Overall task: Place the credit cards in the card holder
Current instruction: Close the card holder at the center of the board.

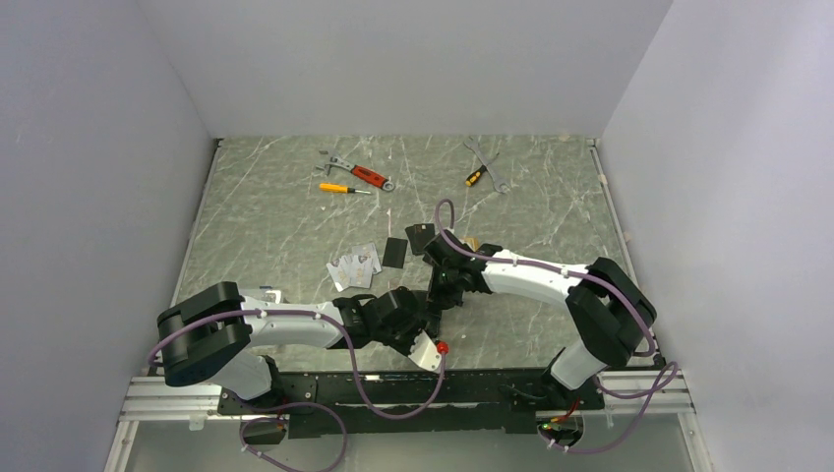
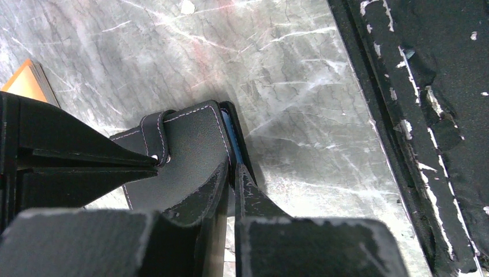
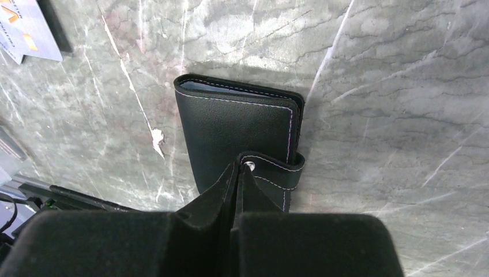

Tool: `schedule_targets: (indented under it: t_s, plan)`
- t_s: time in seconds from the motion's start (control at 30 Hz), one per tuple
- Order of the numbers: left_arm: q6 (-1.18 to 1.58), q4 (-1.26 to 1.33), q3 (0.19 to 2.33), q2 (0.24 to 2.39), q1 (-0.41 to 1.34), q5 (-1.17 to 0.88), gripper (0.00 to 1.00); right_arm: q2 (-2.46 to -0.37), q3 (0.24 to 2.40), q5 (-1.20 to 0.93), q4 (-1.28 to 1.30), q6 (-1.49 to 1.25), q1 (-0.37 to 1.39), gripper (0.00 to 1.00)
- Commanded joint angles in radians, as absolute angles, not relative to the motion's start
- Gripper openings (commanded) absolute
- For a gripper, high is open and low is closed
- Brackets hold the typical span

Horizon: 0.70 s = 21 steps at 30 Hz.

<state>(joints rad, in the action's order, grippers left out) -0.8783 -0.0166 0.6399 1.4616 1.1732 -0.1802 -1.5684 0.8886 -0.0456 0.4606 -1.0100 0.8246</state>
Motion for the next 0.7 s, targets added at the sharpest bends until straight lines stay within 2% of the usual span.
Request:
schedule_targets:
  t_s: [0.0, 0.67]
  plan:
    - [-0.883, -0.081, 0.657, 1.473, 1.178, -0.213, 0.11, -1.61, 0.89, -0.042, 0.506, -0.98, 0.829, 0.0]
    - [-0.887, -0.072, 0.645, 1.465, 1.174, -0.203, 0.09, -1.59, 0.76, -0.063, 0.46, -1.029, 0.828, 0.0]
